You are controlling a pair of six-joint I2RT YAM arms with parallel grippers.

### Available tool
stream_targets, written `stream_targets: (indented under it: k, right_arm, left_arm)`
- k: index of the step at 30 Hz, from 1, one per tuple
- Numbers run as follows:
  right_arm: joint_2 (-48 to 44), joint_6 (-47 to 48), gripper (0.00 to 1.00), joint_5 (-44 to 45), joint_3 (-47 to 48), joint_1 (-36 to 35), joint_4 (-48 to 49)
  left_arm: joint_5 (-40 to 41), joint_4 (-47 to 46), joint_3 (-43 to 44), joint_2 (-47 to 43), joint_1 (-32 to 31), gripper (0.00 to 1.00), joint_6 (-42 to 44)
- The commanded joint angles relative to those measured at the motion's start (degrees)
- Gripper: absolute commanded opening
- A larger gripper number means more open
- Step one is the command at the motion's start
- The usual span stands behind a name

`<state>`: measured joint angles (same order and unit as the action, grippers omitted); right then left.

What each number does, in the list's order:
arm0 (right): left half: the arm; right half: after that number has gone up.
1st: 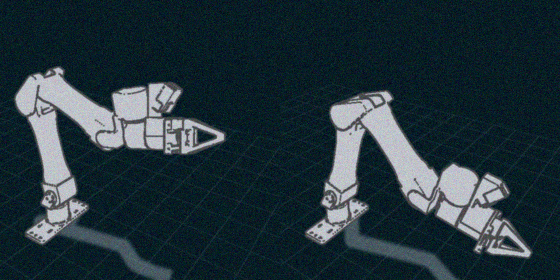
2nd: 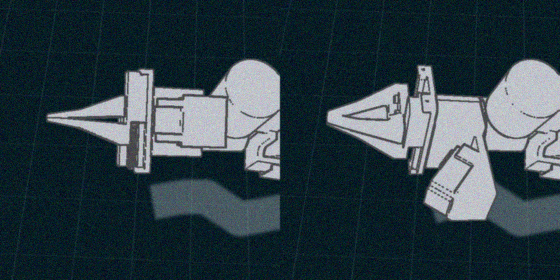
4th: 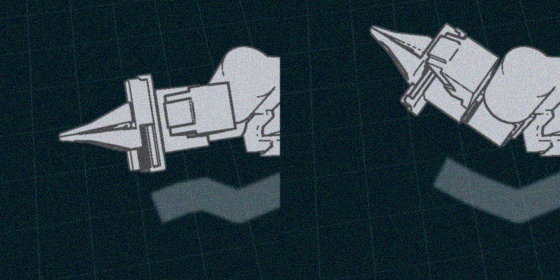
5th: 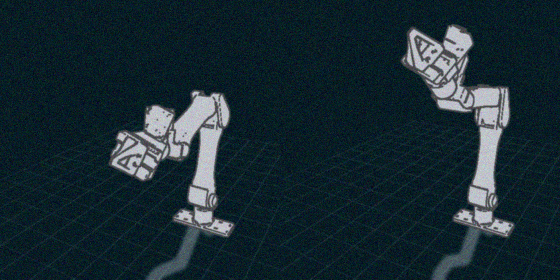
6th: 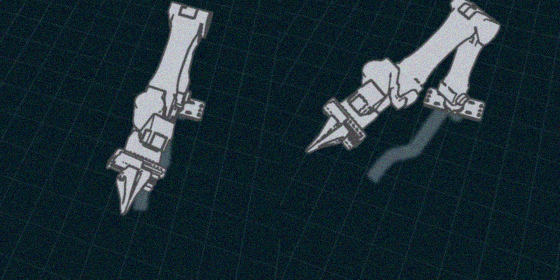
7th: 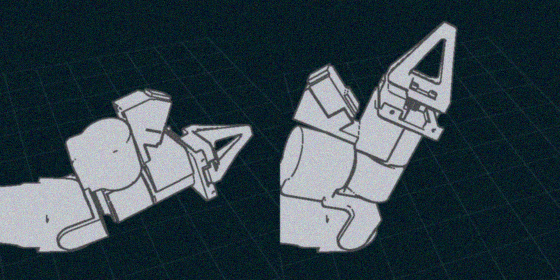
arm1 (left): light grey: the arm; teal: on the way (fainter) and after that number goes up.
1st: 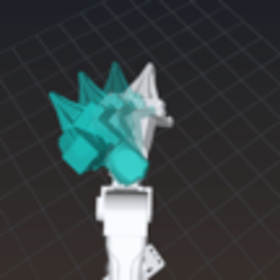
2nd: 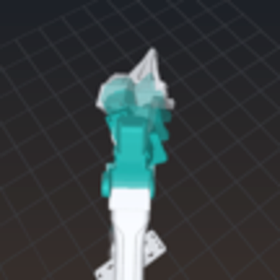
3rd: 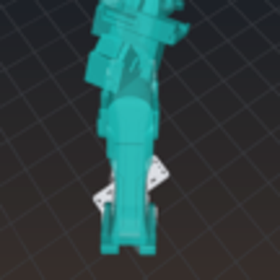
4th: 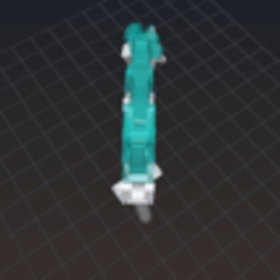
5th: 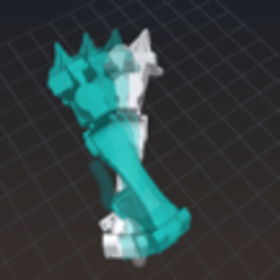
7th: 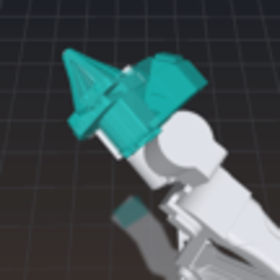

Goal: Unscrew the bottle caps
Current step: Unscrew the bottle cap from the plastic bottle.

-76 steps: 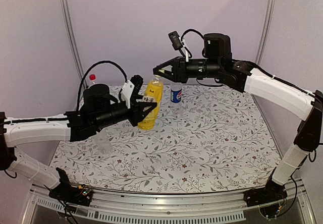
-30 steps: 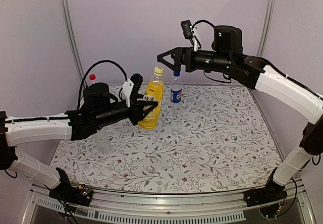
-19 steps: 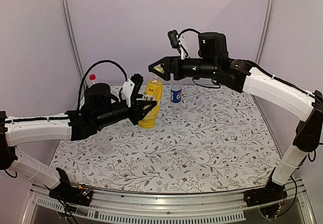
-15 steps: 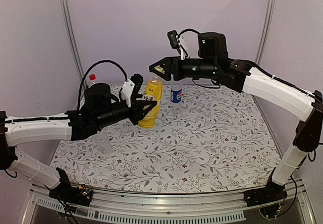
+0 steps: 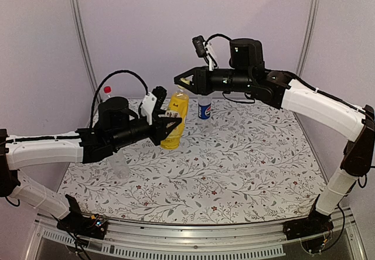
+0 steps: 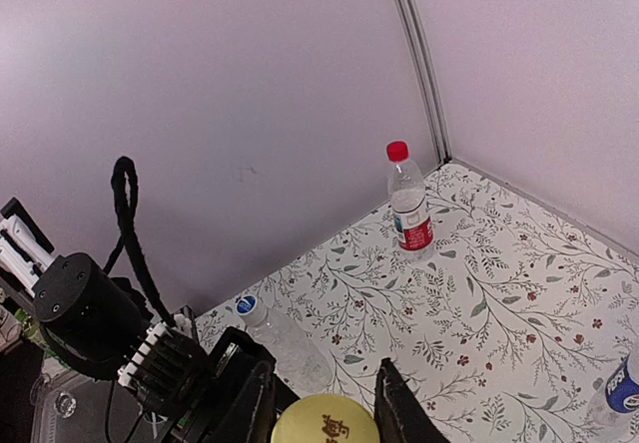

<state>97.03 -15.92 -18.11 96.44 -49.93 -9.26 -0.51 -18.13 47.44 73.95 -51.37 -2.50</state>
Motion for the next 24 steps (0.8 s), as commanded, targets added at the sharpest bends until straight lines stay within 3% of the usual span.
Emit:
stream_targets:
  k: [1,5,8,11,14,18,24]
  right_arm:
    - [-2.3,4.8,0.21,-3.0,-1.4,-0.2,1.8]
    - [-4.6,16.1,0.15,-15.0,-2.8,0.0,1.3]
    - [-6.4,27.1,0.19,-28.4,-4.1,0.8,-0.7]
    - [-6.2,30.4,0.19,-38.5,-1.1,2.6,-4.5]
    - [-3.2,33.9,0.20,-43.2,4.6,3.5,-11.7]
    - [-0.9,36.8,0.20,-44.0,6.3,3.6,-15.7]
    - [-1.6,36.2,0.25,-40.7,5.5,3.7,-15.7]
  left_arm:
    - [0.2,-0.8,1.0,-0.1,-0.9,0.28,1.0]
    - [-6.8,-3.5,-0.6,-1.7,-0.7,0.29,2.0]
    - [-18.9,-8.7,-3.3,-4.0,-0.1,0.31,1.9]
    - [-35.3,-15.3,-5.6,-5.0,1.0,0.32,0.1]
    - [-43.7,-16.1,-4.7,-3.0,1.4,0.32,-1.3]
    - [-45.1,-13.9,-2.9,-0.7,1.5,0.31,-1.8]
    - [-38.0,-13.4,-3.3,-1.6,2.1,0.29,-1.6]
